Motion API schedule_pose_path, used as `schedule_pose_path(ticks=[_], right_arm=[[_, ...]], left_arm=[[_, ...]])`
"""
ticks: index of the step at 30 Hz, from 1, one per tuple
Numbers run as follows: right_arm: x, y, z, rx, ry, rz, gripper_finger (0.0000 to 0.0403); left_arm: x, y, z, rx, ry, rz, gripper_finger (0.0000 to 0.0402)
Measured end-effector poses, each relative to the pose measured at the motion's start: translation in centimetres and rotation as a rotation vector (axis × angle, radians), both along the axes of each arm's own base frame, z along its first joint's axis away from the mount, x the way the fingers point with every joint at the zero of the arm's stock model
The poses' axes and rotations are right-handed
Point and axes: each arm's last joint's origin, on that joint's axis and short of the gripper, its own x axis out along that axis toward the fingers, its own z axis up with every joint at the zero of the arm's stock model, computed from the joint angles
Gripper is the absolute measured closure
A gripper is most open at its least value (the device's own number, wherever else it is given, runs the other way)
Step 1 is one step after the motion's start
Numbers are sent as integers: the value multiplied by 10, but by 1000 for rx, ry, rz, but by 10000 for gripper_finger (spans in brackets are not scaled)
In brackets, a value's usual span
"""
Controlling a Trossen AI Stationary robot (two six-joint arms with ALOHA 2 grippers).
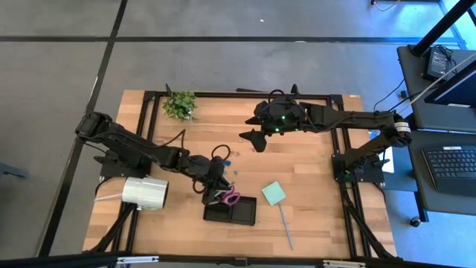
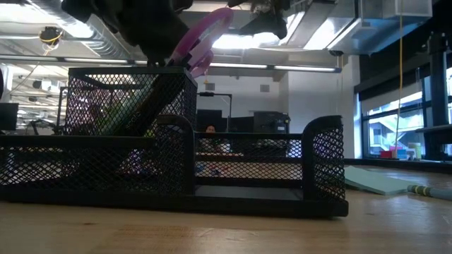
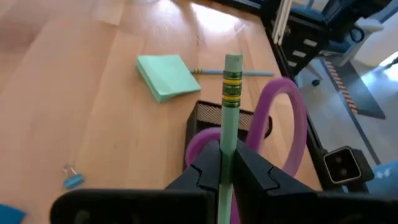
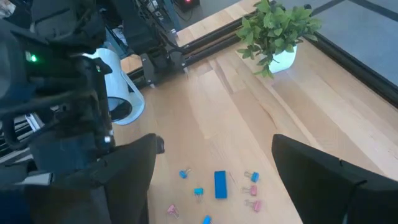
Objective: Pick and place office supplies into organizer
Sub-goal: Put the light green pencil into the desk organizer
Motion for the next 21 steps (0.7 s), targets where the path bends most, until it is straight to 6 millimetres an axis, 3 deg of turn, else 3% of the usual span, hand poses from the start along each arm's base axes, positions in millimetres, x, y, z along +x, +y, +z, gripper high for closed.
schedule_pose_path(ticks=[7, 21], right_arm=[[0, 0, 0, 0, -1, 0, 82], [-1, 0, -1, 1, 17, 0, 82]], left_arm=[[0, -7, -5, 3, 18, -22, 382], [0, -7, -5, 1, 18, -20, 331]])
